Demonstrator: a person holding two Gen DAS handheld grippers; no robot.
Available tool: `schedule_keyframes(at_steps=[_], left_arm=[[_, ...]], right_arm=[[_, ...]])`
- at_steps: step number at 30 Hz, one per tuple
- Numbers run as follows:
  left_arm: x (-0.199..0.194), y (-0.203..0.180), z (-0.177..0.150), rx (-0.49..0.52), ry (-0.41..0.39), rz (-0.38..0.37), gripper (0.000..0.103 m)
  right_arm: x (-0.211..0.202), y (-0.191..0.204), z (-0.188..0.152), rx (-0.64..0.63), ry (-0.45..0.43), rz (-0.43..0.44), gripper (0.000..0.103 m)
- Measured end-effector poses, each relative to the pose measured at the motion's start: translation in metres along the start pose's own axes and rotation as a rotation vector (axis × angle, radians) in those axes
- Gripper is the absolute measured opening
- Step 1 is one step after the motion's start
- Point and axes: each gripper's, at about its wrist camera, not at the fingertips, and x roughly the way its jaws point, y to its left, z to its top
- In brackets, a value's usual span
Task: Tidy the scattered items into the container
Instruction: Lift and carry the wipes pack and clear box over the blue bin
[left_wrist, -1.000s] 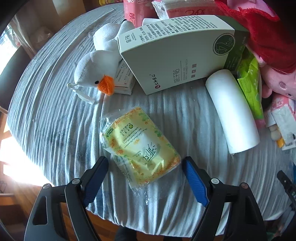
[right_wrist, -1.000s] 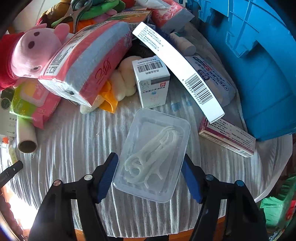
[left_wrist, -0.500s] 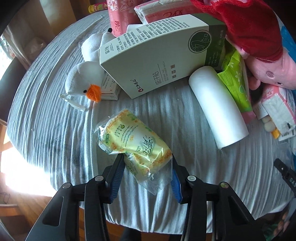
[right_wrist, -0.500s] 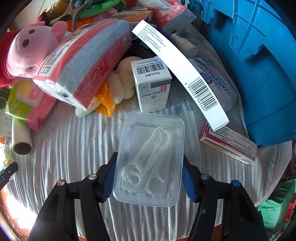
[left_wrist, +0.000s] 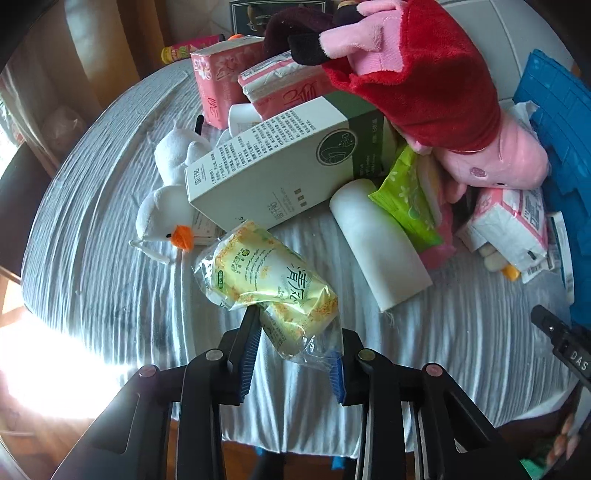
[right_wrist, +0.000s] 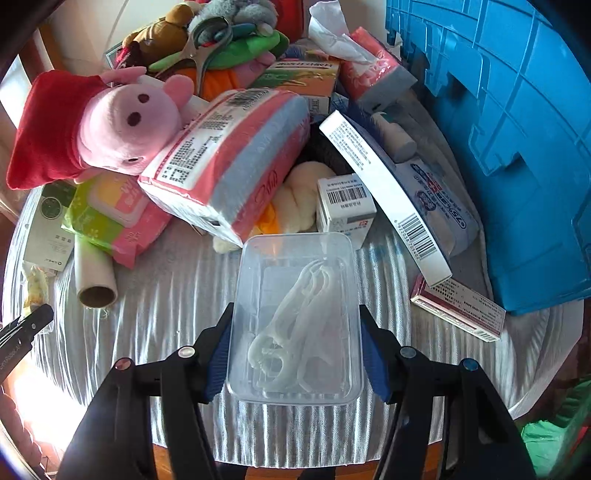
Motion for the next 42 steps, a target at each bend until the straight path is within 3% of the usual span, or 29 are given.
schedule_keyframes(at_steps=[7, 16, 25, 35, 42], left_arm=[[-0.028, -0.016, 0.024, 0.057, -0.112, -0.023, 0.032], [-0.056, -0.034, 0.053, 0.120, -0.221, -0.077, 0.032], [-0.100, -0.072, 0.078, 0.168, -0.340, -0.133, 0.032], [-0.172, -0.146, 0.102, 0.250, -0.503, -0.230, 0.032], [-0.212, -0.223, 0.108, 0.327, -0.566, -0.308, 0.032]], right_arm=[[-0.027, 0.028, -0.010, -0.052, -0.097, 0.044, 0.060], [-0.062, 0.031, 0.034, -0.091, -0.234, 0.060, 0.060], [-0.134, 0.019, 0.054, -0.110, -0.406, 0.063, 0.060], [-0.218, -0.048, 0.076, -0.047, -0.615, 0.008, 0.060], [-0.252, -0.130, 0.079, 0.049, -0.678, -0.084, 0.060]])
